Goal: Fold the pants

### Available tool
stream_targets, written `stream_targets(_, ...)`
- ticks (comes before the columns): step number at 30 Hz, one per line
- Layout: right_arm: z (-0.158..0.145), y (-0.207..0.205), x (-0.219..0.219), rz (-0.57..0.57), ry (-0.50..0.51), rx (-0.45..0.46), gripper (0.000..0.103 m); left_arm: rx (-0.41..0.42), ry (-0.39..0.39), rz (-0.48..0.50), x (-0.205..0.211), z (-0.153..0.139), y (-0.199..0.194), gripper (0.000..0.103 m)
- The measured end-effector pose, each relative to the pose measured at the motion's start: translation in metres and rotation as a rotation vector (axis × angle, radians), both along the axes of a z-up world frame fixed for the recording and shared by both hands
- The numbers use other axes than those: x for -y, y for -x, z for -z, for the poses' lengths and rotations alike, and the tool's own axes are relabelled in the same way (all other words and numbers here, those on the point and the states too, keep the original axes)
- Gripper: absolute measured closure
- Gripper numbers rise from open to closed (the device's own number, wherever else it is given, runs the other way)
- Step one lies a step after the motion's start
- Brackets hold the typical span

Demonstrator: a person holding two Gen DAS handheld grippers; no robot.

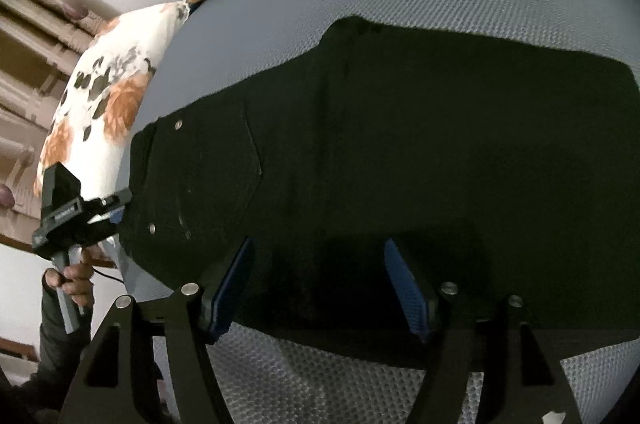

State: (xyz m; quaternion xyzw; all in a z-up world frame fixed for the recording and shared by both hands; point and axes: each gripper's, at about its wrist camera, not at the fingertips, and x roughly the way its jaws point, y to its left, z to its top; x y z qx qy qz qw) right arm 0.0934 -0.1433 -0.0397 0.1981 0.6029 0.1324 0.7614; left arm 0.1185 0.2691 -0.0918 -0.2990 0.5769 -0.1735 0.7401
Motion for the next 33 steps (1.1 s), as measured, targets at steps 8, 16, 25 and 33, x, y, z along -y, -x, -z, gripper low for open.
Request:
stream_targets(8,-0.016,-0.013,0.007,0.059,0.065,-0.005,0.037,0.03,0.112,0.086,-0.001,0.011,-0.02,0.048)
stream_targets(16,-0.03,-0.026,0.015,0.126,0.111,0.034,0.033,0.011,0.256,0.145,-0.005,0.034,-0.033,0.048)
stream_targets(25,-0.026,-0.028,0.016,0.137,0.126,0.023,0.033,0.022,0.276,0.303,0.033,0.033,-0.047,0.048)
stream_targets(33,-0.026,-0.028,0.024,0.171,0.118,0.038,0.033,-0.005,0.27,0.229,0.026,0.034,-0.045,0.048)
